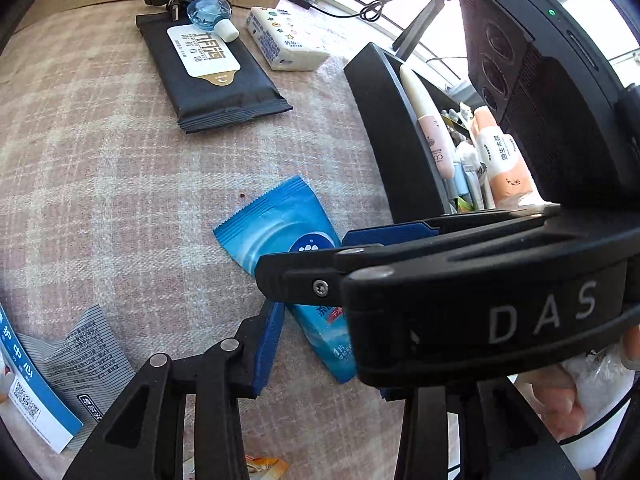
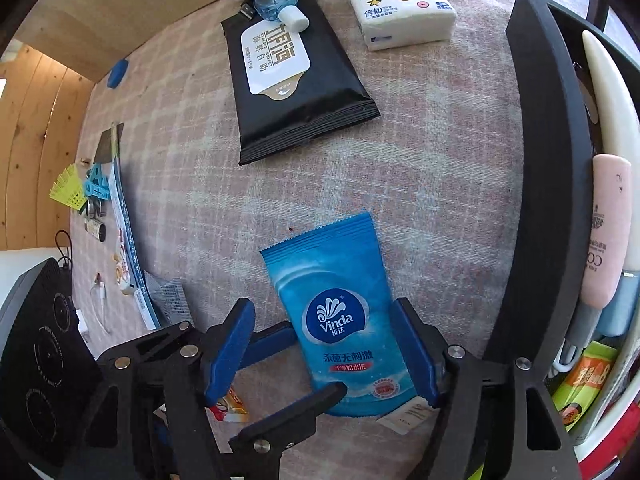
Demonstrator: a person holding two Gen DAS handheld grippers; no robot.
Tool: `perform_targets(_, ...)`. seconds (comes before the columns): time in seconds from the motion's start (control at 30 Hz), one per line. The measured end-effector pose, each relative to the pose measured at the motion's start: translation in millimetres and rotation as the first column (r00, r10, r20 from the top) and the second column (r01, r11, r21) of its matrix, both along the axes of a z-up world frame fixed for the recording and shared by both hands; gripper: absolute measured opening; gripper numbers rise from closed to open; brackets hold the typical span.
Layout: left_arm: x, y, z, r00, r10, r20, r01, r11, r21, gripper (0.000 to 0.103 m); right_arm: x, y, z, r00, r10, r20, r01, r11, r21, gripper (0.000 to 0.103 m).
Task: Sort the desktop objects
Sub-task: 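Grasp the blue Vinda wipes pack with the right tool, then carry the wipes pack into the black bin and open the right tool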
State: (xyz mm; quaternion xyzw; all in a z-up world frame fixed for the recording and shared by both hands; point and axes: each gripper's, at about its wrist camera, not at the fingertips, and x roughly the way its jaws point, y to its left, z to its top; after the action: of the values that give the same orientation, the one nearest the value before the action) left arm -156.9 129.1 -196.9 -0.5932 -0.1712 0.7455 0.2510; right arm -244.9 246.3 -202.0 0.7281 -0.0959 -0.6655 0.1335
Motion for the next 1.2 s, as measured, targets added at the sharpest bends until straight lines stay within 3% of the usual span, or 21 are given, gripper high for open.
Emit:
perform_targets(0.17,10.2,3.5,2.1,1.0,-0.013,-0.008,0.013,1.0,-0.003,0.039,17.1,6.6,-0.2,0.999,-0.021,-0.034,0.02,1.0,-0.025,0.059)
perform_targets(0.27,16.7,5.8,1.9,1.0,-0.015,0.003,0.015,1.0,0.008,0.037,21.8,6.7,-1.5,0.998,-0.053,-0.038,0.051,0.997,-0.053,0.045)
perform_targets(0.33,20.2,5.7,3.9,1.0,-0.009,-0.003,0.009,1.0,-0.005,0.035,24.3,6.0,-5.1,0.997,-0.077,-0.022,0.075,0.993,-0.089,0.028)
perform_targets(0.53,9.6,-12.4,3.7,1.0,0.017,0.006,-0.017,1.0,-0.01,0.033,30.0,-5.2,-10.2,0.991,-0.128,-0.031,0.121,0.979,-0.163,0.018)
perform_targets(0.67,13.8,-24.8,23.5,0.999,0.015,-0.032,-0.015,1.0,-0.021,0.033,34.1,-7.5,0.4,0.987,-0.151,-0.062,0.135,0.968,-0.212,0.016)
perform_targets(0.8,13.0,-11.8,42.8,0.998,-0.012,-0.063,0.011,1.0,-0.021,0.033,40.0,0.2,20.9,0.981,-0.167,-0.097,0.139,0.96,-0.244,0.016)
perform_targets(1.0,11.4,36.6,71.3,0.989,-0.099,-0.112,0.099,0.995,-0.003,0.033,55.0,32.1,52.6,0.963,-0.227,-0.146,0.183,0.946,-0.267,0.016)
perform_targets(1.2,9.0,101.8,90.2,0.964,-0.221,-0.149,0.224,0.975,0.001,0.033,76.1,93.9,80.1,0.925,-0.331,-0.188,0.275,0.922,-0.272,0.016)
